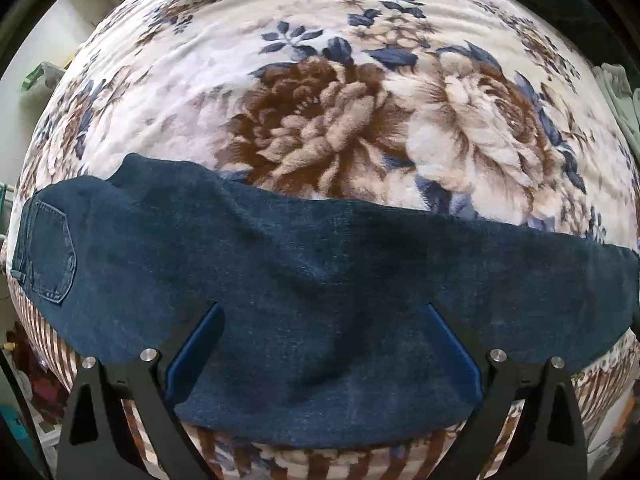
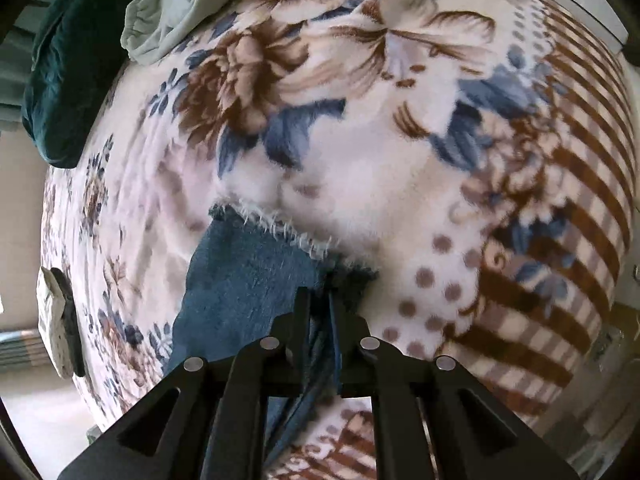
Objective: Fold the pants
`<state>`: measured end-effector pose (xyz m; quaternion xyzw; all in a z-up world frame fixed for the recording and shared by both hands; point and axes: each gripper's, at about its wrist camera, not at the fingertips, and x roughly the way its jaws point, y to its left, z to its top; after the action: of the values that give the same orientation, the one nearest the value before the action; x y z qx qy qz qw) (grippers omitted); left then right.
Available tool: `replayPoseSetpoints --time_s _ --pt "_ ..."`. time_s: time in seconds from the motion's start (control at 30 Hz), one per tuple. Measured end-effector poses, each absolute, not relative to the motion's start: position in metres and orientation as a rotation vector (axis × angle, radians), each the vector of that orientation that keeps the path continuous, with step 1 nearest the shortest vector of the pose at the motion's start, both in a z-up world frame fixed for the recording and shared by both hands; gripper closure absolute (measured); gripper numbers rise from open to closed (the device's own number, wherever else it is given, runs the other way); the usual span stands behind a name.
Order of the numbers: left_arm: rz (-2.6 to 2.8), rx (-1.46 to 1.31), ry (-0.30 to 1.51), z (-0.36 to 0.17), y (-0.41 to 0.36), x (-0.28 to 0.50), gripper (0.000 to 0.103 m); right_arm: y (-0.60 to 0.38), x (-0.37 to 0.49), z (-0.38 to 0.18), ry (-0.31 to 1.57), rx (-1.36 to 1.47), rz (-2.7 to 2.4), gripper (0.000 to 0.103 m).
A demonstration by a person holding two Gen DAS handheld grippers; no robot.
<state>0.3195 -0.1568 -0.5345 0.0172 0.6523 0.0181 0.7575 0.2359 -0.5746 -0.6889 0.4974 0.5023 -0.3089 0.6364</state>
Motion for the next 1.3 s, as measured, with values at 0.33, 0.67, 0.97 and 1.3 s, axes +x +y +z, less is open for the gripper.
replayPoseSetpoints --time_s 0.33,0.67,0.97,1.3 --pt "0.026 0.049 1.438 -0.537 -0.164 0.320 0.002 -0.528 0.235 -0.712 1.174 1.198 -0.594 0.062" --pt "0.018 0.054 1.457 -0.541 -0.164 0.319 0.002 -0.520 0.228 -0.685 1.109 1.136 -0.636 0.070" --pt "0.008 0.051 1.455 -0.538 -0.174 0.319 0.002 -0.519 0.226 -0.695 1.126 1.203 -0.614 0.069" --pt "0.011 0.047 1.463 -0.539 -0.176 0.313 0.002 -0.512 0.233 -0.670 1.031 1.158 -0.559 0.069"
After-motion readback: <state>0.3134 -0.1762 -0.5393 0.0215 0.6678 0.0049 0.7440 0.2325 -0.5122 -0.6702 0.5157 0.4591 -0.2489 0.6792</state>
